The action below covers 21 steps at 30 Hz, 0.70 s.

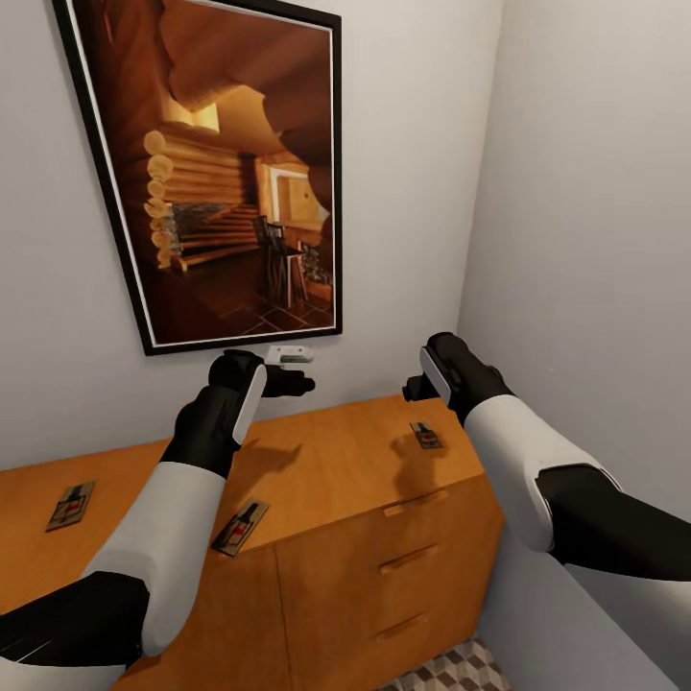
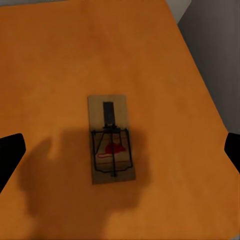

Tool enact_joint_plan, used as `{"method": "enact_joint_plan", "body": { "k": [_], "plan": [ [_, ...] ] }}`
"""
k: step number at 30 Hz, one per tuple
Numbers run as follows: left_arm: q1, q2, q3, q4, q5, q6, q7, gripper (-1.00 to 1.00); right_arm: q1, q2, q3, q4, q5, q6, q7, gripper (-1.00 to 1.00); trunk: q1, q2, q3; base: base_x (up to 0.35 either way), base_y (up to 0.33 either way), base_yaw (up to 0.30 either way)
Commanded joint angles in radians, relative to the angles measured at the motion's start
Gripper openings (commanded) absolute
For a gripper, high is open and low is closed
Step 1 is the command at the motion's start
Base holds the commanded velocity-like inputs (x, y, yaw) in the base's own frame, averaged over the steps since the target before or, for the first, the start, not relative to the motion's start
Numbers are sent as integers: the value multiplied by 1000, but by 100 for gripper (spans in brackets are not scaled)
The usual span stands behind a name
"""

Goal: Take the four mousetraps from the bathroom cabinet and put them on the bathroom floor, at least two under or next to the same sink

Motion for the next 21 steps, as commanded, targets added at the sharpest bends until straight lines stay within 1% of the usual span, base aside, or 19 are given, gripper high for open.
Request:
{"method": "enact_joint_plan", "body": {
  "k": [1,12,18,21],
  "plan": [
    [-1,0,0,-1,1,4,-1,100,-1,-1,4,-1,1,5,0,100,0,-1,-1,3,-2,0],
    [-1,0,0,6,2,4,-2,100,-1,-1,4,0,-9,5,13,100,0,-1,-1,1,0,0],
    [-1,0,0,10,2,4,-2,100,-1,-2,5,-1,-5,5,77,100,0,-1,-1,0,0,0],
    [-1,0,0,10,2,4,-2,100,-1,-2,6,-1,-2,5,97,100,0,-1,-1,0,0,0]
  ]
}}
